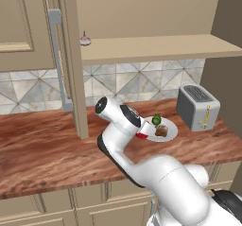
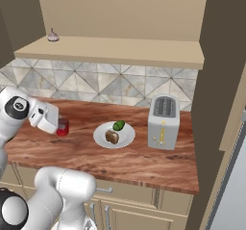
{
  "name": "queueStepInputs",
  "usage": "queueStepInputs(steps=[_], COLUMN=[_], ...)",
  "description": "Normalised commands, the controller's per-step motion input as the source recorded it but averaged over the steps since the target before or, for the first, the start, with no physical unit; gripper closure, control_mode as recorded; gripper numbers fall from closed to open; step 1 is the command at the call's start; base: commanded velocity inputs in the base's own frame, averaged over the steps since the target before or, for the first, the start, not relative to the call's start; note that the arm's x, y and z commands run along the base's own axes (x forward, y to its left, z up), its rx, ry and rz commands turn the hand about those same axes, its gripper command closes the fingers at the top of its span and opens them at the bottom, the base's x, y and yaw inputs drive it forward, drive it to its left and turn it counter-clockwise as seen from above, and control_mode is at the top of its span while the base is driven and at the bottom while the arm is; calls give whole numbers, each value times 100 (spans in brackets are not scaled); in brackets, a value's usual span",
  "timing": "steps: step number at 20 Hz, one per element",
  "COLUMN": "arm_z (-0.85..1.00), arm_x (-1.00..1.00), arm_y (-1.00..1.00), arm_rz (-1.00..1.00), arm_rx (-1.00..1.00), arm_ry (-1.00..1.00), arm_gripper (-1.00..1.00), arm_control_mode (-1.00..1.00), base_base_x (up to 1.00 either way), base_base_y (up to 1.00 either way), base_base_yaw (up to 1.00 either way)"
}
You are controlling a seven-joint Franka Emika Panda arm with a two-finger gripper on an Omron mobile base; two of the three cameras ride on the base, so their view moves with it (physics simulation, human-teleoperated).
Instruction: Pick the avocado and bread from the counter and place them on the plate. Then pick the jam from the cabinet and place it next to the plate. Lastly close the cabinet door.
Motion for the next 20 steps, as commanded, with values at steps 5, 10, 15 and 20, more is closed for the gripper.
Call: queueStepInputs(steps=[5, 10, 15, 20], arm_z=[-34, -32, -33, -35], arm_x=[15, 35, 34, 6], arm_y=[0, 0, 0, 0], arm_rz=[7, 12, 11, 2], arm_rx=[0, 0, -1, -1], arm_ry=[0, 0, 0, 0], arm_gripper=[100, 100, 100, 100], arm_control_mode=[-100, -100, -100, -100], base_base_x=[0, 0, 0, 0], base_base_y=[0, 0, 0, 0], base_base_yaw=[0, 0, 0, 0])
